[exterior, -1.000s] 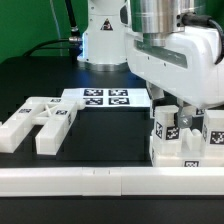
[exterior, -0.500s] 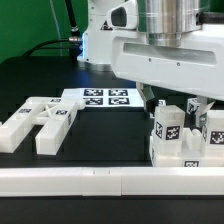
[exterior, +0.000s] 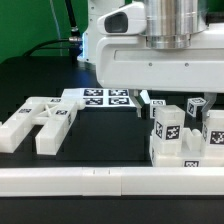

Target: Assemble chair

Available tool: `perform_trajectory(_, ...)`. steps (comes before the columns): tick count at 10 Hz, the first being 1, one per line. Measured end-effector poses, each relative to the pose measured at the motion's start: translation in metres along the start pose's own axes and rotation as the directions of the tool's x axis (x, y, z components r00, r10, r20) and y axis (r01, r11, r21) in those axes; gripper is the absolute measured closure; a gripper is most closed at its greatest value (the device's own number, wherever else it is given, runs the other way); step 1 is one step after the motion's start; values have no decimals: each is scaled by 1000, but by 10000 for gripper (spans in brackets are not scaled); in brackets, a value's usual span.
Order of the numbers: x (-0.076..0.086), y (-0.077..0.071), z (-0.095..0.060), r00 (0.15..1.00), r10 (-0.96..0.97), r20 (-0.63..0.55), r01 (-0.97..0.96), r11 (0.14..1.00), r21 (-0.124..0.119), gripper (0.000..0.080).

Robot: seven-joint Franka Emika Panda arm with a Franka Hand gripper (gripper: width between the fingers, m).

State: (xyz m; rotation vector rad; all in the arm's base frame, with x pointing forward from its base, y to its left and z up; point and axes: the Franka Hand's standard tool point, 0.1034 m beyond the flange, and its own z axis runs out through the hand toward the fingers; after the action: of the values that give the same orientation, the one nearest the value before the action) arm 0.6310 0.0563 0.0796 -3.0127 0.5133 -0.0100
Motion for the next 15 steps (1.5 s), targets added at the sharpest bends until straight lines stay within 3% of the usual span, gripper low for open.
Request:
perform_trajectory(4,5,2,-2,920,-391,13,392,920,-31,150)
perform_trajectory(7,5,1,-2,852,-523,18,523,852,-36,150)
perform_trajectory(8,5,1,-2,858,-514,17,514,857,-36,298)
perform_trajectory(9,5,1,-2,858,-514,17,514,857,-36,298)
perform_trajectory(10,5,2,-2,858,-514,17,514,857,-36,436)
perform_trajectory(11,5,2,-2,859,-512,17,512,858,-37,511)
perform_trajectory(13,6,2,-2,867,-498,17,498,866,-37,511)
perform_trajectory(15,6,3,-2,960,-280,7,280,960,-19,511)
